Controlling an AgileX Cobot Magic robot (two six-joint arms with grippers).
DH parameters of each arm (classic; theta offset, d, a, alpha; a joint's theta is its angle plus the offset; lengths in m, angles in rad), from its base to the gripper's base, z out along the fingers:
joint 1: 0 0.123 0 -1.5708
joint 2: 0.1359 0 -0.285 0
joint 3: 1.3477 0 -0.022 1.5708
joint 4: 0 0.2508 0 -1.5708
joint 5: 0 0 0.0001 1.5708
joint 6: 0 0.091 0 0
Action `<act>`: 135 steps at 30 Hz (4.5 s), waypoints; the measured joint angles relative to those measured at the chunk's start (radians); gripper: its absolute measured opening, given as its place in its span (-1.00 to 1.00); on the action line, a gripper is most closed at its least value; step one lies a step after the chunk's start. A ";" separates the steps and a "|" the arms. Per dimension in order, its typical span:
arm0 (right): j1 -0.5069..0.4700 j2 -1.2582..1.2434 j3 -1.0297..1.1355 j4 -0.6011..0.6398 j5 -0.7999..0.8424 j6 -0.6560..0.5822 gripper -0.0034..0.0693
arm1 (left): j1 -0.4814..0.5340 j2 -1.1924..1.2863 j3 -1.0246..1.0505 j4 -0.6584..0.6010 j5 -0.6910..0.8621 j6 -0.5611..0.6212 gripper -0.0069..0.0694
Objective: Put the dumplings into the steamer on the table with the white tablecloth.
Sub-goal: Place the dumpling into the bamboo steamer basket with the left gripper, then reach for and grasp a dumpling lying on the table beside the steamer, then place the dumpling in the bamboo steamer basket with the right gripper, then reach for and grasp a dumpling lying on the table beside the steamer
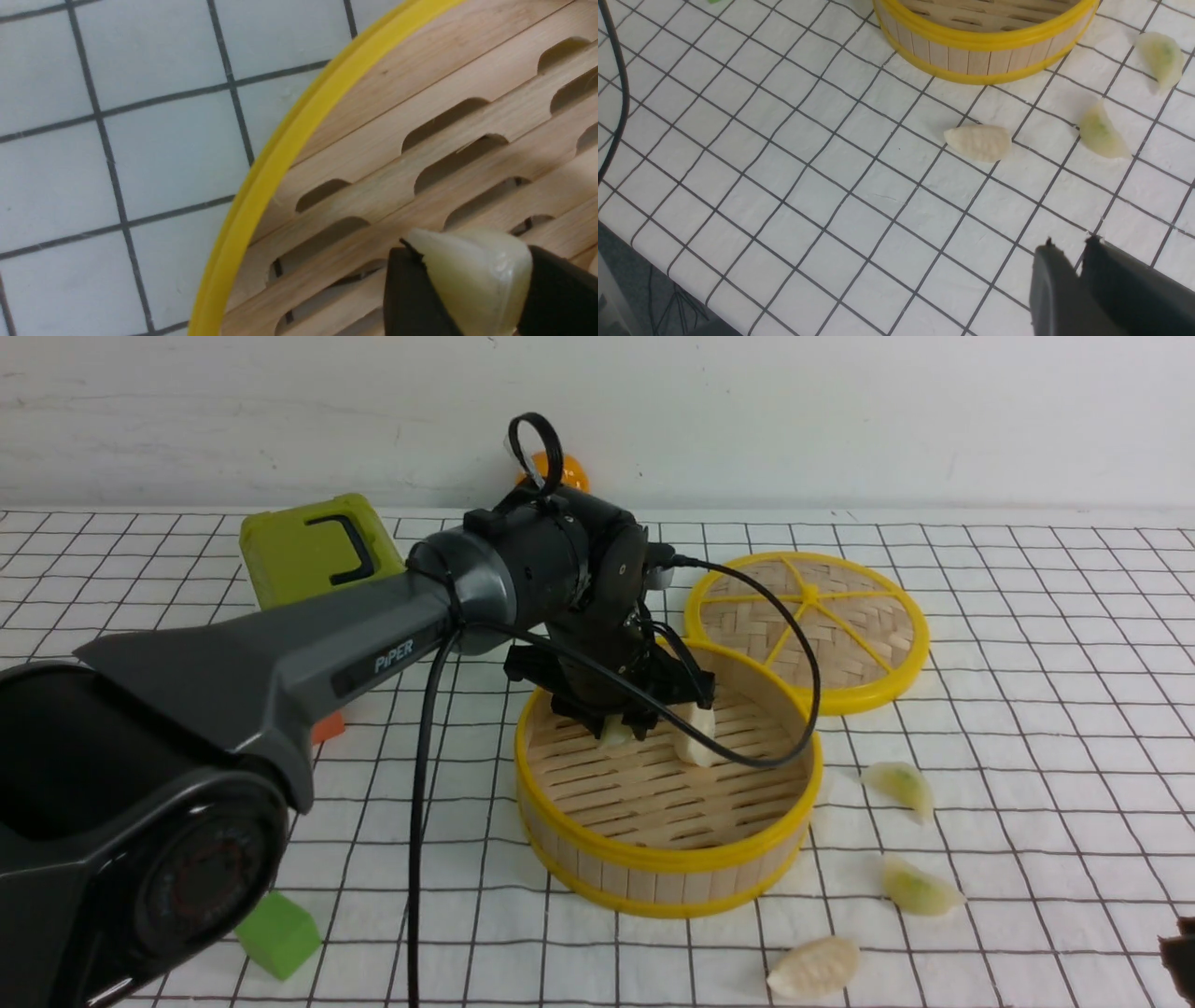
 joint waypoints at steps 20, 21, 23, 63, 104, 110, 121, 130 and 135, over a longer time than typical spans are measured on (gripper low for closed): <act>0.016 0.236 -0.124 -0.041 0.037 -0.034 -0.67 | 0.000 -0.546 0.058 -0.041 0.364 0.194 -0.23; 0.028 0.259 -0.124 -0.041 0.038 -0.048 -0.69 | 0.000 -0.592 0.106 -0.041 0.367 0.198 -0.33; 0.053 0.292 -0.124 -0.041 0.042 -0.069 -0.73 | 0.000 -0.667 0.199 -0.042 0.371 0.201 -0.48; 0.237 1.148 -0.319 -0.231 -0.182 -0.723 0.63 | 0.000 -1.405 1.181 -0.144 0.145 0.201 -0.85; 0.249 1.454 -0.928 -0.196 -0.185 0.221 -0.20 | 0.000 -1.405 1.187 -0.155 0.135 0.201 -0.84; 0.249 1.477 -0.933 -0.206 -0.186 0.227 0.15 | 0.000 -1.405 1.187 -0.155 0.144 0.201 -0.83; 0.239 1.263 -1.020 -0.287 0.180 0.156 0.41 | 0.000 -1.405 1.187 -0.154 0.159 0.204 -0.81; 0.085 1.067 -0.682 -0.304 0.192 0.078 0.36 | 0.000 -1.405 1.187 -0.154 0.160 0.204 -0.79; 0.011 1.058 -0.513 -0.304 0.123 0.024 0.36 | 0.000 -1.405 1.187 -0.154 0.160 0.204 -0.77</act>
